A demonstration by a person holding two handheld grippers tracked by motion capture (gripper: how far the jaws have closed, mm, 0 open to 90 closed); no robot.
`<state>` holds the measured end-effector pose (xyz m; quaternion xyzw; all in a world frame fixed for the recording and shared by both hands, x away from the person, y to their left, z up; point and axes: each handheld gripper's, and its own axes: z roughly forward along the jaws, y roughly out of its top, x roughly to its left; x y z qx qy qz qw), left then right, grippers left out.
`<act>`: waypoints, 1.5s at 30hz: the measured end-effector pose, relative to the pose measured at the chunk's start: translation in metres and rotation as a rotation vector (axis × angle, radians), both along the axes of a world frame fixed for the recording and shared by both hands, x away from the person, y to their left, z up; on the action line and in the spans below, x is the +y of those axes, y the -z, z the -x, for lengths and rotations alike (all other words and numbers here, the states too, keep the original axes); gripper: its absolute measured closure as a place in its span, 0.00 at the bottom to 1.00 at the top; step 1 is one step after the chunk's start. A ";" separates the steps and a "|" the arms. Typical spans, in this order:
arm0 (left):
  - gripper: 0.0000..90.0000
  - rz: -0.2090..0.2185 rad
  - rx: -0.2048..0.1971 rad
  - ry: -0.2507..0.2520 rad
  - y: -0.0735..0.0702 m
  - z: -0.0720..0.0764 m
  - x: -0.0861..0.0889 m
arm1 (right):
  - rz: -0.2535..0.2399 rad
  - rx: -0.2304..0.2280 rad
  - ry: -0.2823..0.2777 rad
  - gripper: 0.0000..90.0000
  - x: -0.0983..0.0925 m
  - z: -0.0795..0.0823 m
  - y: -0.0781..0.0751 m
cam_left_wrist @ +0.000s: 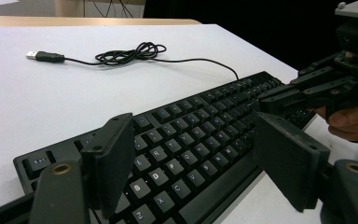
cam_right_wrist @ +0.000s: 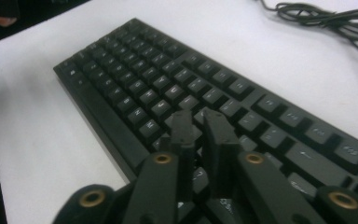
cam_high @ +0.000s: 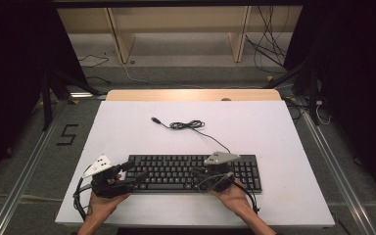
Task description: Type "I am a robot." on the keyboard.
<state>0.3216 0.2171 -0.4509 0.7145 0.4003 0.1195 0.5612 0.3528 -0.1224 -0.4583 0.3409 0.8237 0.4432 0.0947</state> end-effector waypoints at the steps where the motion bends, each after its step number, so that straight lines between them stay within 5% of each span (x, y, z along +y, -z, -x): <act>1: 0.32 0.001 -0.002 0.000 0.000 0.000 0.000 | 0.004 0.007 -0.004 0.97 0.002 0.000 0.001; 18: 0.32 -0.009 -0.001 0.008 0.001 0.001 0.000 | 0.092 0.064 -0.049 1.00 0.022 -0.007 0.019; 28: 0.32 -0.012 -0.002 0.007 0.001 0.001 0.000 | 0.116 0.051 -0.049 1.00 0.025 -0.007 0.022; 33: 0.32 -0.010 -0.002 0.008 0.002 0.001 -0.001 | 0.079 0.051 -0.036 0.95 0.022 -0.007 0.018; 45: 0.32 -0.013 -0.002 0.004 0.002 0.000 0.000 | -0.057 -0.013 0.009 0.65 -0.009 0.001 -0.009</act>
